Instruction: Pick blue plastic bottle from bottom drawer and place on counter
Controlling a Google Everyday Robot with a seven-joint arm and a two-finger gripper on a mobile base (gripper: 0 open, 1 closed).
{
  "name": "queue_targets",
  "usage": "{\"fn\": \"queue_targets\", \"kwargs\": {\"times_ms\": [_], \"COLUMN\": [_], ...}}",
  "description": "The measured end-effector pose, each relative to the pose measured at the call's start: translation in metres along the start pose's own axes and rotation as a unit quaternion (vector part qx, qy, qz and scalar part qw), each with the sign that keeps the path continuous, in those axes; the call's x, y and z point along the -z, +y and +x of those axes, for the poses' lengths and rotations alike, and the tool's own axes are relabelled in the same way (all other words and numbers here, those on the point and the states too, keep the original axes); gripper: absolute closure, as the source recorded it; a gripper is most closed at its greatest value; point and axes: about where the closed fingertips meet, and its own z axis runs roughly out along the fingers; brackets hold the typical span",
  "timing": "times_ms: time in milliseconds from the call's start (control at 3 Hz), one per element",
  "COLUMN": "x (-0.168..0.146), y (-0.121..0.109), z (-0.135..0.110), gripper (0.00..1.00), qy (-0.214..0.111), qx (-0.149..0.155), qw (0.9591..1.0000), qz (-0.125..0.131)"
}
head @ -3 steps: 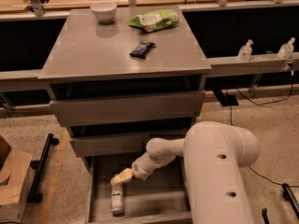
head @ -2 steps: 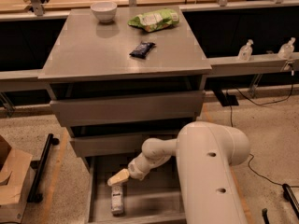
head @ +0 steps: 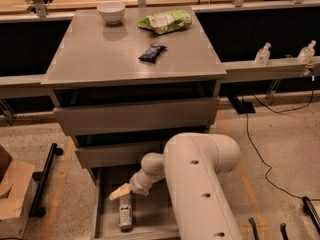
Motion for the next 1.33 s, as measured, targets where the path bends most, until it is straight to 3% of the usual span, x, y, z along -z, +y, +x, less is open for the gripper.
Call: {"fn": "queue_targets", "kwargs": {"times_ms": [333,1000,1333], "x": [-0.03,-0.045,-0.07], "y": [-0.006,-0.006,-0.004], "z": [-0.006,-0.003,-0.009], "gripper": [0.0,0.0,0.0], "qy": [-0.007,0.004,0.002], "qx": [-0.031,-0.033,-0.055], "qw": [0.9994,0.9991,0.9983], "qz": [0.013,0.024,0.02]}}
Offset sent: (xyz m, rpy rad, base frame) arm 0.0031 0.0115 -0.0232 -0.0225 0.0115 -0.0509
